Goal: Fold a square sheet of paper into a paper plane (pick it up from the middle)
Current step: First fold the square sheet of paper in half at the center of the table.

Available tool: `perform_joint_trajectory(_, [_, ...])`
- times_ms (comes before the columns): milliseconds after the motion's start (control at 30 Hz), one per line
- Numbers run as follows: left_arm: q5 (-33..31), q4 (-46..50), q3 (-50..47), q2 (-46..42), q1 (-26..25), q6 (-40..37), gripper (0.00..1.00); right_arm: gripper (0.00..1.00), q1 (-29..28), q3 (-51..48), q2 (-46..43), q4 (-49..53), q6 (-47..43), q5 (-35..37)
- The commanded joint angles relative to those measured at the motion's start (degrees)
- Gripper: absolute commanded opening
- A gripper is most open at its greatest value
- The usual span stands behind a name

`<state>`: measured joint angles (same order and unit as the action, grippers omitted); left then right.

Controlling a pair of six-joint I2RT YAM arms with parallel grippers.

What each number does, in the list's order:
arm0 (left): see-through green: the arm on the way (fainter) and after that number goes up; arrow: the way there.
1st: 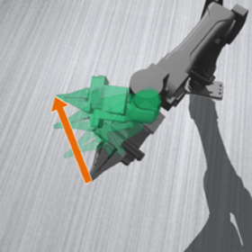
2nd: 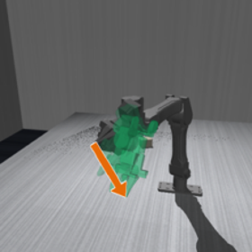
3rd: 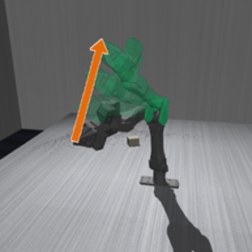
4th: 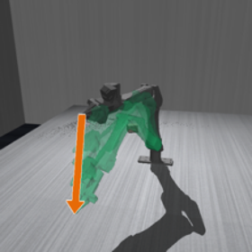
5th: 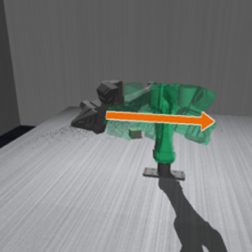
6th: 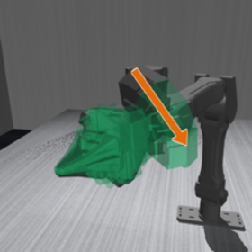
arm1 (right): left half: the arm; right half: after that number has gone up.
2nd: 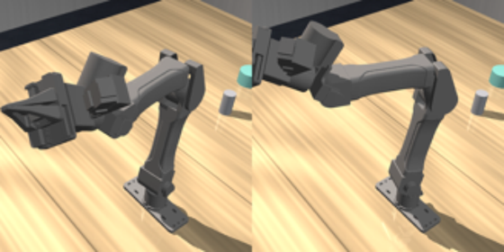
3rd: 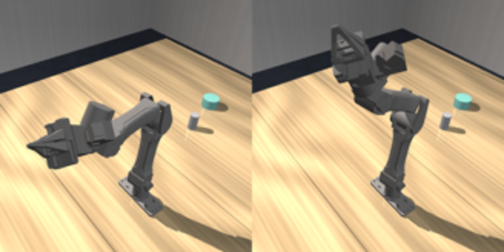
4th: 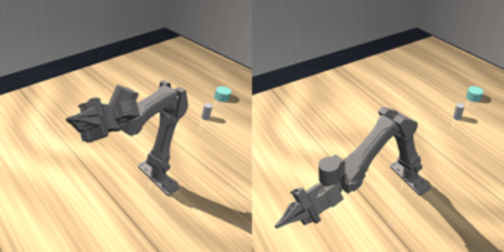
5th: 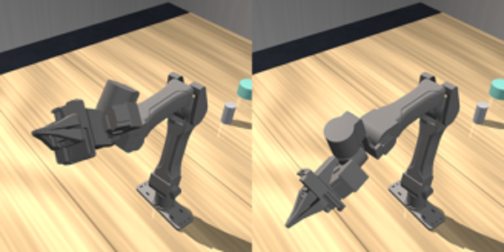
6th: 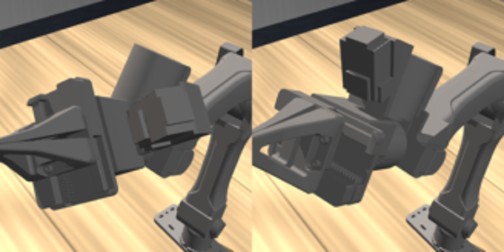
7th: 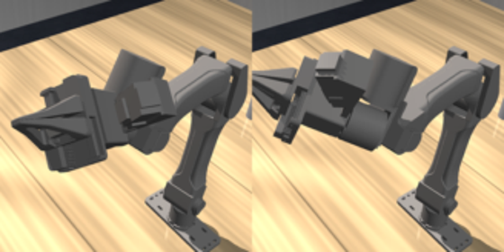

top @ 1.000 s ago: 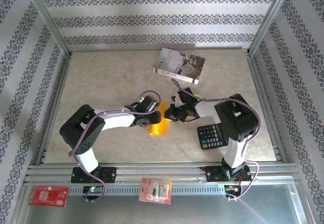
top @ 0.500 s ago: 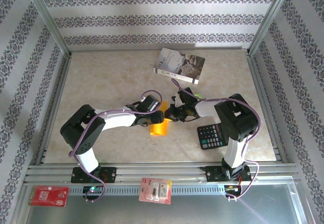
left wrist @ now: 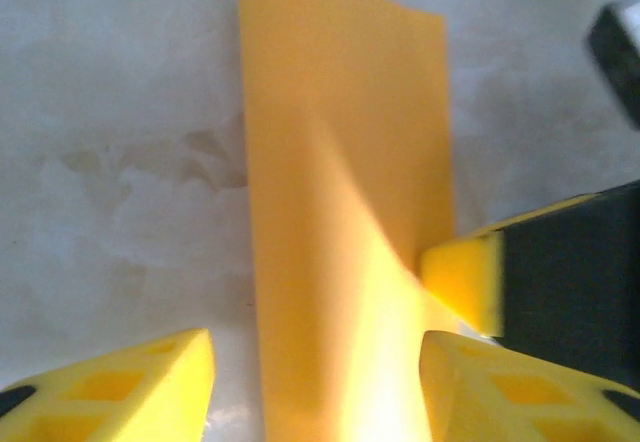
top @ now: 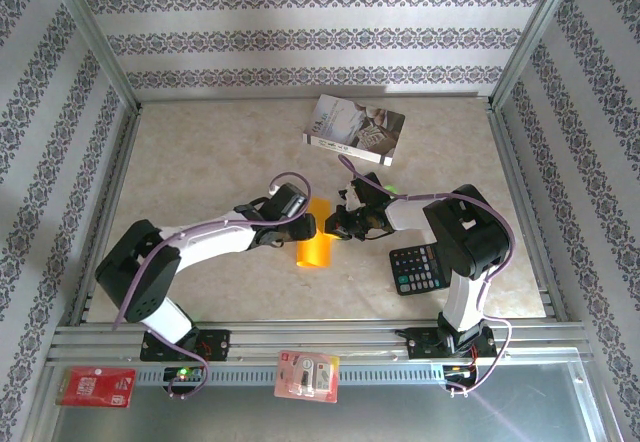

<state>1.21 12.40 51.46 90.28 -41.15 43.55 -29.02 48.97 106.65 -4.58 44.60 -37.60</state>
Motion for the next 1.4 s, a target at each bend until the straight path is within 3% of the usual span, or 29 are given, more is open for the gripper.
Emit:
perform_joint_trajectory(0, [4.4, -1.6, 0.6, -0.2, 0.5, -1.7, 0.49, 0.0, -0.6, -2.2, 4.7, 4.5, -1.8, 5.8])
perform_joint_trajectory(200, [9.6, -5.3, 3.2, 4.2, 1.2, -3.8, 0.31, 0.0, -0.6, -2.6, 4.5, 4.3, -1.8, 6.0])
perform_joint_trajectory(467, [12.8, -10.7, 1.2, 7.2, 3.1, -2.1, 0.25, 0.0, -0.6, -3.0, 4.5, 4.3, -1.7, 6.1])
perform_joint_trajectory(1000, [12.1, -13.2, -3.4, 9.9, 4.9, -0.9, 0.26, 0.0, -0.6, -2.8, 5.1, 4.8, -1.8, 6.2])
perform_joint_trajectory(1367, [14.1, -13.3, -3.0, 7.6, 4.9, -0.2, 0.34, 0.0, -0.6, -3.0, 5.1, 4.9, -1.9, 6.1])
